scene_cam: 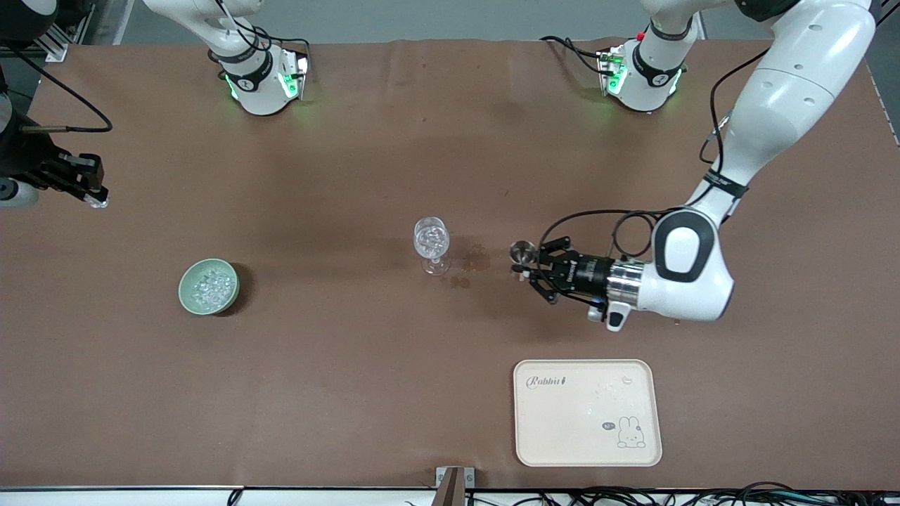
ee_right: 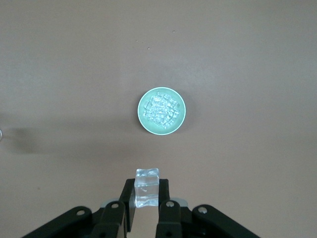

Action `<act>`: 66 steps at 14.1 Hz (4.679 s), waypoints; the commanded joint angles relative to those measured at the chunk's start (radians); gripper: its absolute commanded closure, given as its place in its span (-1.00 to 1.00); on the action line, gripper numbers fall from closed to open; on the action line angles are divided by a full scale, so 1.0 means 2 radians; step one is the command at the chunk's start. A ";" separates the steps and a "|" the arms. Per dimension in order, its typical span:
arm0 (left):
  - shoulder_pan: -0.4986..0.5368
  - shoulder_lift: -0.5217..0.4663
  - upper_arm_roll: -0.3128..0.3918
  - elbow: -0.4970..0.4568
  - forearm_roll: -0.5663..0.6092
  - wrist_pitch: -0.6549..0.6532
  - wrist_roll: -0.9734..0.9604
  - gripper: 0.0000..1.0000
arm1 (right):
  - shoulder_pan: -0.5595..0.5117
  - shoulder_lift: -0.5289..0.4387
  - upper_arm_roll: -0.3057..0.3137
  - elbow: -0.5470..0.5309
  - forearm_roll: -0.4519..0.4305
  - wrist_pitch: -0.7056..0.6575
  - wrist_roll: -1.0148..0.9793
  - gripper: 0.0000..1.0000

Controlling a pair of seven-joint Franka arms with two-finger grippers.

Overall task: Pour wine and add ice with both arms
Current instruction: 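Carry the silver jigger to the wine glass with the left gripper, then tilt the jigger over the glass with the left gripper to pour wine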

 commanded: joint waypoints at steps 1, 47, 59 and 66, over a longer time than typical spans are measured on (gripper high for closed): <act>-0.026 -0.041 0.002 -0.023 -0.003 0.034 -0.035 0.99 | -0.002 -0.007 0.002 -0.012 0.001 0.010 -0.012 0.93; -0.195 -0.077 0.003 0.017 0.491 0.125 -0.506 0.99 | -0.009 -0.009 0.001 -0.016 0.026 -0.004 -0.038 0.85; -0.199 -0.082 0.002 0.014 0.513 0.113 -0.507 0.99 | -0.010 -0.008 0.001 -0.016 0.025 -0.004 -0.038 0.85; -0.179 -0.076 -0.002 0.021 0.426 0.107 -0.477 0.99 | -0.009 -0.008 0.001 -0.016 0.025 0.000 -0.038 0.87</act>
